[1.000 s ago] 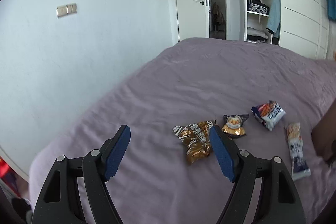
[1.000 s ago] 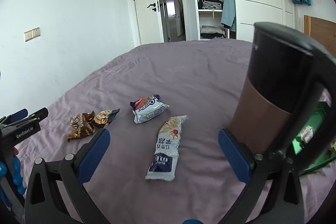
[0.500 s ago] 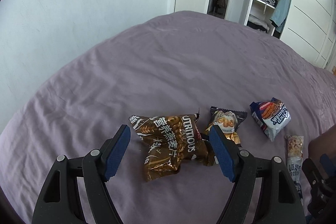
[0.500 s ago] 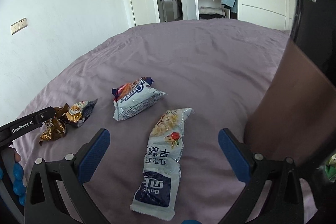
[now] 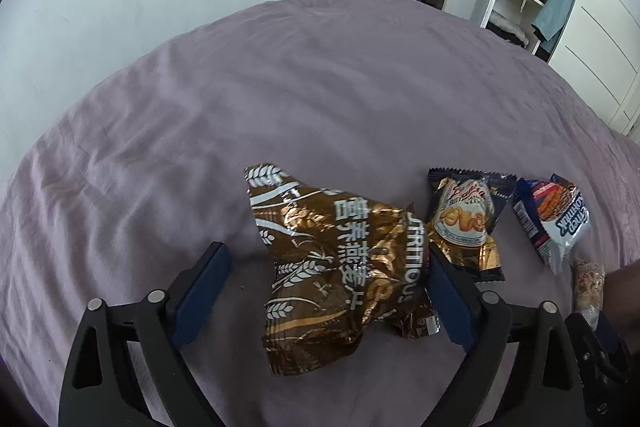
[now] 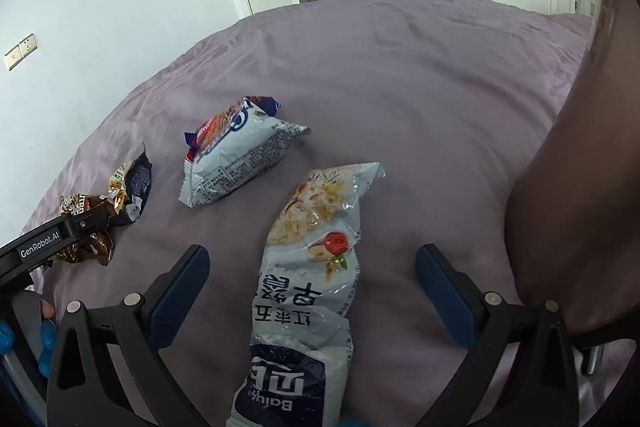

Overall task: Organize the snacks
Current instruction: 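Lower the left tool onto the brown oat-chip bag while the right tool approaches the white Baicao bag, then close the left tool on the brown bag while the right tool closes on the white bag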

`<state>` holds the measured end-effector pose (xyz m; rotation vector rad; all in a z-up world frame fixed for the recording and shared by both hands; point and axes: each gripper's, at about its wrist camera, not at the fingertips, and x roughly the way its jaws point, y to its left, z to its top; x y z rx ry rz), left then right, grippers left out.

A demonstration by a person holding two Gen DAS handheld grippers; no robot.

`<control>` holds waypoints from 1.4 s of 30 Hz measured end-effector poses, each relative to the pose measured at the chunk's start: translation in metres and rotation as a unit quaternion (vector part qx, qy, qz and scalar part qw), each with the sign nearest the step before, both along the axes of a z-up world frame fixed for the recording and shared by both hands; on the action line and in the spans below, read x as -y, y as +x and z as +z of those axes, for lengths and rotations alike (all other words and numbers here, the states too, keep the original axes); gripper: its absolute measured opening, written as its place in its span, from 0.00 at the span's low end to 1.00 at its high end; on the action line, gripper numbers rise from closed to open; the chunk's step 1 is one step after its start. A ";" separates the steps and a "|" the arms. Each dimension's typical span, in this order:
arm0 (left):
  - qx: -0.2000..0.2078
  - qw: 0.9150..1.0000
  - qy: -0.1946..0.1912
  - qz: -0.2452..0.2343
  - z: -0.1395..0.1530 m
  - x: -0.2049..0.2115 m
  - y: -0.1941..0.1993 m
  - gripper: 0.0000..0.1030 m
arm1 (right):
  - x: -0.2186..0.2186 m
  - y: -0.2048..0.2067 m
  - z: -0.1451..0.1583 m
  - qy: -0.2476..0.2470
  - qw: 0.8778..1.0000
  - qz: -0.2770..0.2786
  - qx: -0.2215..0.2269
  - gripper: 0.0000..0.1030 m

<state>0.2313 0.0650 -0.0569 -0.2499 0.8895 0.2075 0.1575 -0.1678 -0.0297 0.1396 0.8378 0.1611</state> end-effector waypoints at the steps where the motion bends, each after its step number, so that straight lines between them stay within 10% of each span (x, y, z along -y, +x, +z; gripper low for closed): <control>1: -0.005 1.000 0.001 -0.004 -0.002 0.001 0.002 0.95 | -0.001 0.001 -0.002 -0.003 1.000 0.000 -0.003 1.00; 25: -0.028 0.999 0.024 -0.013 -0.013 0.012 0.006 0.99 | -0.017 0.006 -0.020 -0.062 0.997 0.005 -0.040 1.00; 42: 0.011 0.998 -0.054 -0.014 -0.005 -0.011 -0.004 0.98 | -0.034 -0.007 -0.009 -0.131 0.991 -0.015 0.002 1.00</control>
